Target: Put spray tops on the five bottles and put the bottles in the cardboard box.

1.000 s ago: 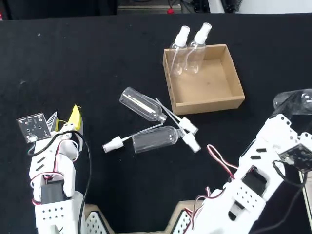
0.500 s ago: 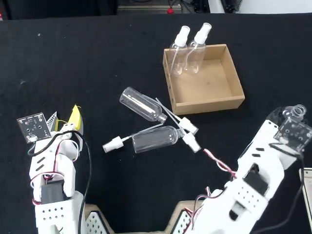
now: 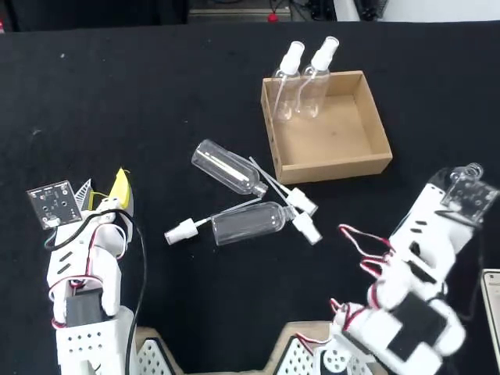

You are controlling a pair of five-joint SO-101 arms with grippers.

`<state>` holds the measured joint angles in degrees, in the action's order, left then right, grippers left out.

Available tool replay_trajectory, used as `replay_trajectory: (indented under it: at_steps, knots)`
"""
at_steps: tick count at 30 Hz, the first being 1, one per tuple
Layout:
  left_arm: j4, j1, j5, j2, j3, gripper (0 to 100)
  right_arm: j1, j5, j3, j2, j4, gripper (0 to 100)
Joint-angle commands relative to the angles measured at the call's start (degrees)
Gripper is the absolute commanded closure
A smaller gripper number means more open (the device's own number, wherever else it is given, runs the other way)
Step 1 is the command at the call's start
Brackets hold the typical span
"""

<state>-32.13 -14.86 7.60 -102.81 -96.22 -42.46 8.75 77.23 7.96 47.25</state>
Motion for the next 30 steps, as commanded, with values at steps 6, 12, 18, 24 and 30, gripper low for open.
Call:
replay_trajectory:
  at_steps: [6, 12, 18, 24, 30]
  knots:
    - [0.97, 1.89, -0.44, 0.26, -1.19, 79, -2.81, 0.44, 5.58, -6.64, 16.53, 85.6]
    - [-1.41, 6.9, -6.95, 0.0, -1.19, 80, -2.64, 0.0, 7.6, -3.38, 16.44, 75.1]
    - [-1.41, 7.69, -7.65, 0.18, -1.19, 80, -2.64, 0.0, 8.4, -0.75, 16.35, 74.7]
    - [-1.41, 7.69, -7.65, 0.18, -1.19, 80, -1.58, 0.0, 8.84, 0.57, 14.24, 72.6]
    - [-1.49, 7.87, -7.65, 0.18, -1.19, 80, -1.14, -1.05, -0.57, 1.8, -4.66, 64.2]
